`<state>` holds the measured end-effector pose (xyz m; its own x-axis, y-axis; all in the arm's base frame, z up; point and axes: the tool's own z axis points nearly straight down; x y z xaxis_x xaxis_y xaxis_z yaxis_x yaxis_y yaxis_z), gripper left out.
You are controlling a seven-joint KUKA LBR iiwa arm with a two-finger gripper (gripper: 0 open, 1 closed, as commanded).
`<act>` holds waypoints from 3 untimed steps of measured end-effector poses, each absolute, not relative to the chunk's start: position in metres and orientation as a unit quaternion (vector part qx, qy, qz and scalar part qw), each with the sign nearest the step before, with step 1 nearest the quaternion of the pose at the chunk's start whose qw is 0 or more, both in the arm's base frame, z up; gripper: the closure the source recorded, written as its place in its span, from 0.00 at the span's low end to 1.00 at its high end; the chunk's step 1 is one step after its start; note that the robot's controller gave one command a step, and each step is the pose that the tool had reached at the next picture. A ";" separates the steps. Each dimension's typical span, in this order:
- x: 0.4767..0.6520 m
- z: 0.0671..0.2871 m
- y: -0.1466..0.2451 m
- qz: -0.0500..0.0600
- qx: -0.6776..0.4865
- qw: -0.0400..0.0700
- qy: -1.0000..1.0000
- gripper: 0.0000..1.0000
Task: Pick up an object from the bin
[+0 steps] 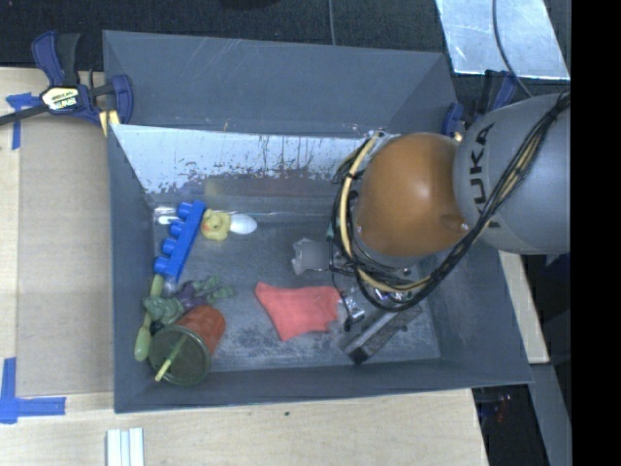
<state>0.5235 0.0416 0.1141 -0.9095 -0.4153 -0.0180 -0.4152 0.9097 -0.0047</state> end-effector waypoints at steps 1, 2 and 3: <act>0.523 0.097 0.048 -0.001 -0.269 0.009 0.963 0.00; 0.530 0.078 0.074 -0.001 -0.191 0.011 0.982 1.00; 0.530 0.078 0.074 -0.001 -0.191 0.011 0.982 1.00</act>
Offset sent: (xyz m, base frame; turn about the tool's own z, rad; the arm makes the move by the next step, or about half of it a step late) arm 0.0054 0.0322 -0.0367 0.0426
